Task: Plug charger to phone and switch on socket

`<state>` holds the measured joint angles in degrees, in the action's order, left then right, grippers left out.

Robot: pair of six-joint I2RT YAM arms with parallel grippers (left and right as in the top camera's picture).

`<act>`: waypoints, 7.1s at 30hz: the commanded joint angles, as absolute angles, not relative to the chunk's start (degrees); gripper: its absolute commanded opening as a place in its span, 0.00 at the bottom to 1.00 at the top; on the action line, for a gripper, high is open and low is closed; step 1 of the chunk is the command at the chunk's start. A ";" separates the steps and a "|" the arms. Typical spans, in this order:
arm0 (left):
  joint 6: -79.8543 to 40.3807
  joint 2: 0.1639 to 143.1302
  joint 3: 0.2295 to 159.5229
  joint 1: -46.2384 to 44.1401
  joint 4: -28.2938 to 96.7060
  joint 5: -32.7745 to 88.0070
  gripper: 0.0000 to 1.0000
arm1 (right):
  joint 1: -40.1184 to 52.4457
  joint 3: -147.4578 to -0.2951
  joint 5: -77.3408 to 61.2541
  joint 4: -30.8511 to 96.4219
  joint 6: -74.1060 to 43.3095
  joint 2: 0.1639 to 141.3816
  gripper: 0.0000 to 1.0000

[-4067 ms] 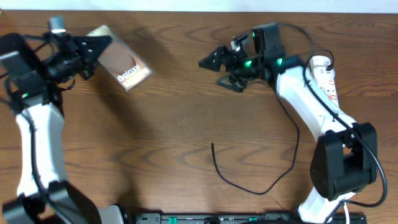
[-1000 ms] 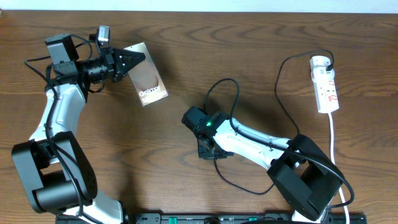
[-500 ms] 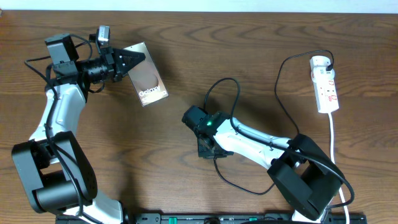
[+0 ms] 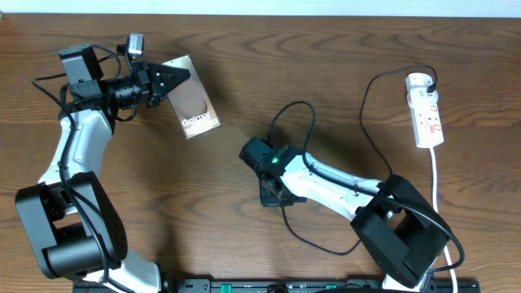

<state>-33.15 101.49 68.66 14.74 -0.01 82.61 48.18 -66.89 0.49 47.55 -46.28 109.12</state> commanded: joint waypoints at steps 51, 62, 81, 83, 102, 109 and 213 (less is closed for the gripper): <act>-33.01 101.41 68.69 14.72 -0.05 85.30 0.07 | 32.97 -79.29 -19.75 59.22 -27.57 108.42 0.01; -28.91 101.41 68.69 14.72 -0.10 89.43 0.07 | 20.23 -86.91 -69.78 71.16 30.44 108.42 0.01; -28.95 101.38 68.69 13.61 -0.75 90.00 0.07 | 23.07 -82.70 -89.54 59.99 39.51 118.76 0.01; -28.95 101.38 68.69 13.15 -1.06 90.00 0.07 | 24.10 -82.72 -89.49 58.30 38.52 120.46 0.01; -28.21 101.38 68.69 12.43 -6.37 90.00 0.07 | 29.52 -82.76 -89.49 50.13 36.69 122.06 0.01; -27.05 101.38 68.69 12.01 -6.35 90.00 0.07 | 29.52 -82.78 -89.47 42.48 30.20 122.06 0.01; -28.38 101.38 68.69 10.41 -11.44 87.96 0.07 | 31.16 -82.74 -86.48 -8.86 -19.51 122.06 0.01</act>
<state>-29.36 101.49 68.71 11.05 -10.83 86.46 31.42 -81.23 -87.81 -8.51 -17.82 122.67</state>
